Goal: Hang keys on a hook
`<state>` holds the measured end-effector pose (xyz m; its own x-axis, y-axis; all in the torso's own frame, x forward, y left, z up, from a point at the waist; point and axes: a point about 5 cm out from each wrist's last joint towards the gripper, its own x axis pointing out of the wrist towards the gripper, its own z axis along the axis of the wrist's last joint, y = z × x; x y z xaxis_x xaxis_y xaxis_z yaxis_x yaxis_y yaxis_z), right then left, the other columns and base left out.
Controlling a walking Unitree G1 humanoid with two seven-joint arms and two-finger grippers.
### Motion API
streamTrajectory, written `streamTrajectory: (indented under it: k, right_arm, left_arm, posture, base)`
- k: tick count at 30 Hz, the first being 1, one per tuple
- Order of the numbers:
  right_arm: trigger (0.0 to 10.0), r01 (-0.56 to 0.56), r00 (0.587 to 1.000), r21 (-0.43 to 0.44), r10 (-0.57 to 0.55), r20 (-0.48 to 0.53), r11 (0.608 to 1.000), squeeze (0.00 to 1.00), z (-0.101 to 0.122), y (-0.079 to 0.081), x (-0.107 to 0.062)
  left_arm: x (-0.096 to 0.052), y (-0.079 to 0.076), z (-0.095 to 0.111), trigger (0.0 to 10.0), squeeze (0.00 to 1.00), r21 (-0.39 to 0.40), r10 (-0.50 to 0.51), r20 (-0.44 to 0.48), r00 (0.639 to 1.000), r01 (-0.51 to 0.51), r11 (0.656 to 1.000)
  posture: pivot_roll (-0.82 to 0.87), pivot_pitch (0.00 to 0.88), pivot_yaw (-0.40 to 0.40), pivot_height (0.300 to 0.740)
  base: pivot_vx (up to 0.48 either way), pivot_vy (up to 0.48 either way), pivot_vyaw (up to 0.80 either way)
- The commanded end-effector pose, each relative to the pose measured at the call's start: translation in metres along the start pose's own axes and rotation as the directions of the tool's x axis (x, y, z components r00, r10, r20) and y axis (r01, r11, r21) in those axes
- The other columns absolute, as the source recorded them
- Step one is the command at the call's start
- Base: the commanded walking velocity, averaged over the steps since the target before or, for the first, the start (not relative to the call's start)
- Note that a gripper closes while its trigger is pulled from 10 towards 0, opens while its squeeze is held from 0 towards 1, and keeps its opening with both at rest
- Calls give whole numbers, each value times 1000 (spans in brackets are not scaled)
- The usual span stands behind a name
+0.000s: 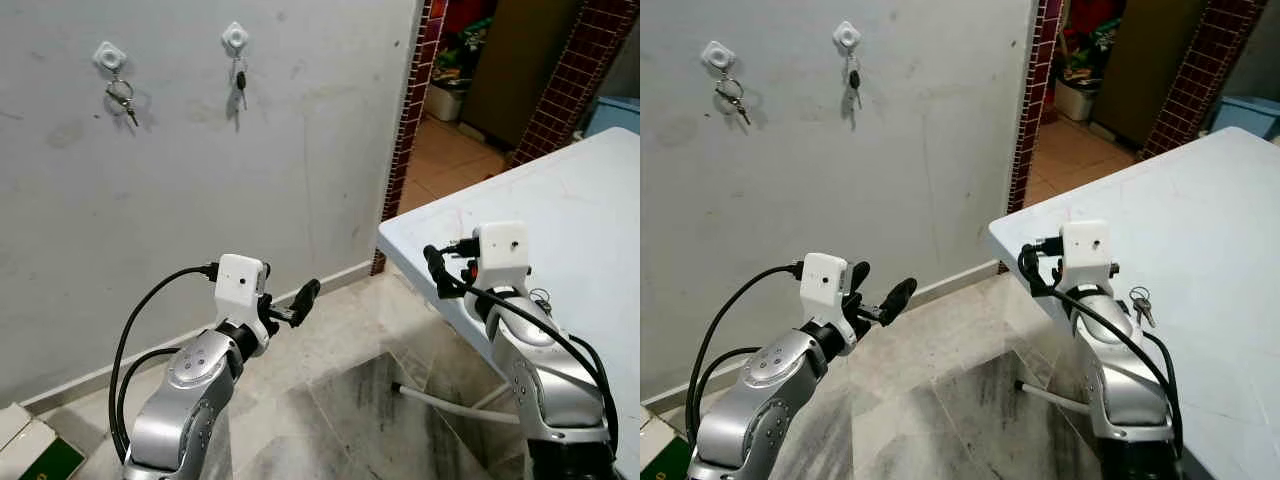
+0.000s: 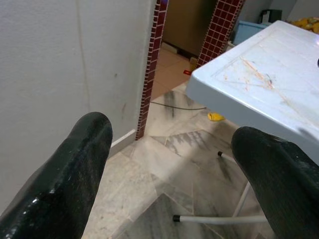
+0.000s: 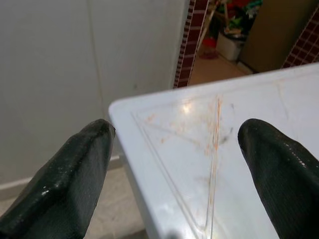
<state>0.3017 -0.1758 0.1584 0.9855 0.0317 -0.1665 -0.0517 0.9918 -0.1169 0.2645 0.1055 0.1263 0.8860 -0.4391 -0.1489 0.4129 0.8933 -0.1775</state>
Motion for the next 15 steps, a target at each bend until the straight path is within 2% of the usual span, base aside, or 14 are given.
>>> streamTrajectory:
  k: [1,2,8,15]
  right_arm:
    - [10000,-13,1000,-7,13,5,1000,0,2,3,1]
    - [10000,-13,1000,-7,13,5,1000,0,2,3,1]
    - [10000,-21,1000,-9,21,-2,1000,0,-2,4,1]
    - [10000,-20,1000,-10,20,-6,1000,0,-2,3,1]
  left_arm:
    - [2,1,3,10000,0,4,2,17,1000,-2,1000]
    - [2,1,3,10000,0,4,2,17,1000,-2,1000]
    - [1,-1,4,10000,0,-30,-14,30,999,15,999]
    - [1,-2,3,10000,0,-27,-27,30,999,28,999]
  posture:
    - [-47,0,-5,740]
    - [-47,0,-5,740]
    - [-47,0,-6,740]
    - [-49,0,-6,740]
  base:
    - [0,0,-788]
    - [0,0,-788]
    - [0,0,0]
    - [0,-258,0]
